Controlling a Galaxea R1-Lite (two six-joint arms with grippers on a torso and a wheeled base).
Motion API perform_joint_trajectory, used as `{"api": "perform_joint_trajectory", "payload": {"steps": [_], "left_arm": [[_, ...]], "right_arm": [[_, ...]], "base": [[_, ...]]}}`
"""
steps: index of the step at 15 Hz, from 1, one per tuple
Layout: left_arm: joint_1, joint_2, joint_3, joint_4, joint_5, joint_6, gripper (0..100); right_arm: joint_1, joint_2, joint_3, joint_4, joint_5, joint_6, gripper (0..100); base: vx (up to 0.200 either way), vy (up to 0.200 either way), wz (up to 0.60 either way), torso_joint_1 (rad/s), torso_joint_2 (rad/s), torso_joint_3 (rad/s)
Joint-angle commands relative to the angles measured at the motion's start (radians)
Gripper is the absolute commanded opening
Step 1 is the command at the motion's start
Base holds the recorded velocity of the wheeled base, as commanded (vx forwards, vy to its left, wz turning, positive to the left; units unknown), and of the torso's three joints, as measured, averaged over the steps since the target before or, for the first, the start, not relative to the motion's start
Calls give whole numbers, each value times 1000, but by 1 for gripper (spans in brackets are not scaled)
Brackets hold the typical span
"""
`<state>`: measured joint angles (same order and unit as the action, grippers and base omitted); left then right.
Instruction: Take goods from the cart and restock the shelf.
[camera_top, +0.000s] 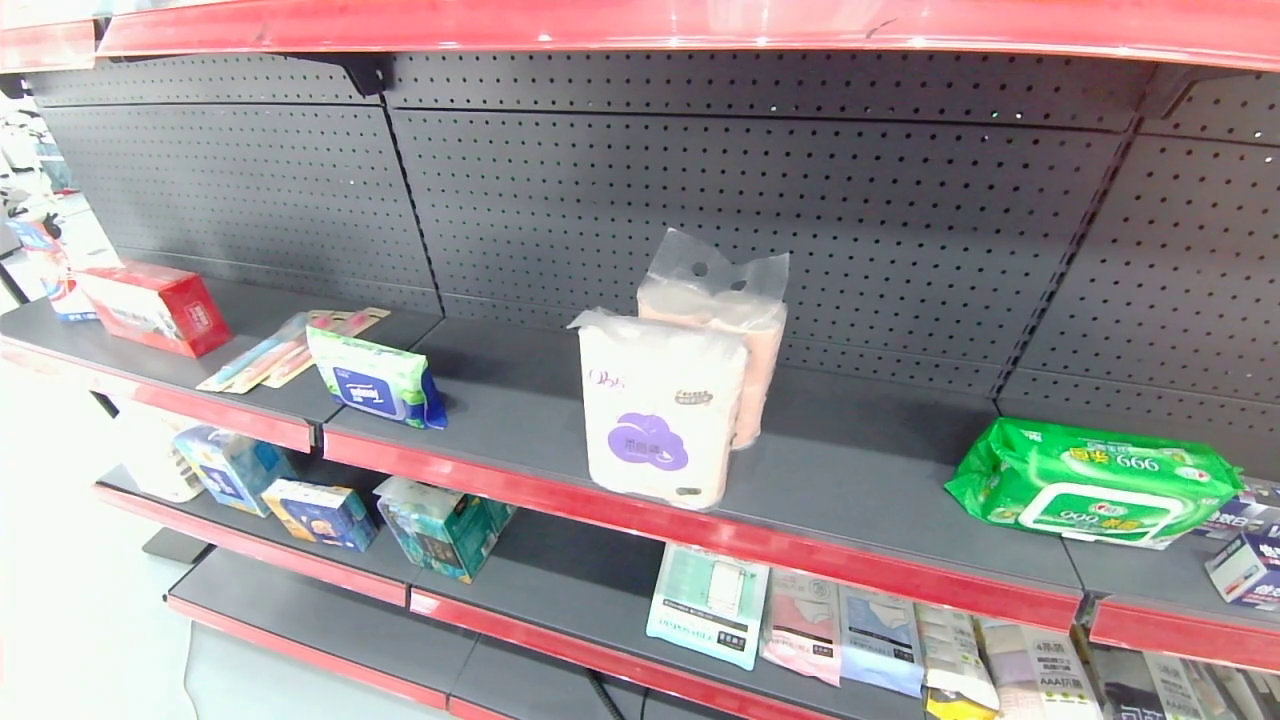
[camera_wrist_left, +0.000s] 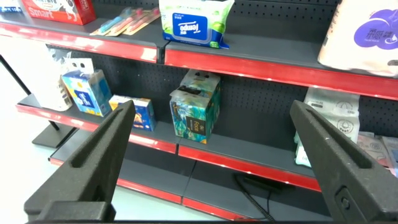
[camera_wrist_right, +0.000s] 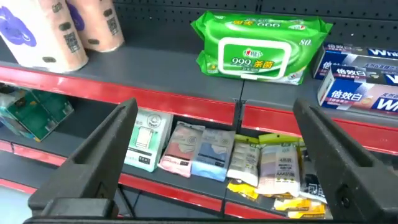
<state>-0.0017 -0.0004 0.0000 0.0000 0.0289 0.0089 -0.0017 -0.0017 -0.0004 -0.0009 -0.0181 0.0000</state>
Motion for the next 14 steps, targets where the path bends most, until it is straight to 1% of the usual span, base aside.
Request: {"api": "perform_joint_trajectory", "payload": {"steps": [1, 5, 14], "left_arm": [[0, 0, 0, 0, 0, 0, 100], [0, 0, 0, 0, 0, 0, 100], [0, 0, 0, 0, -1, 2, 100]], "right_arm": [[0, 2, 0, 1, -2, 0, 100], [0, 2, 0, -1, -2, 3, 100], [0, 2, 0, -1, -2, 6, 100]], "base": [[0, 0, 0, 0, 0, 0], [0, 0, 0, 0, 0, 0], [0, 0, -600, 8, 3, 1]]}}
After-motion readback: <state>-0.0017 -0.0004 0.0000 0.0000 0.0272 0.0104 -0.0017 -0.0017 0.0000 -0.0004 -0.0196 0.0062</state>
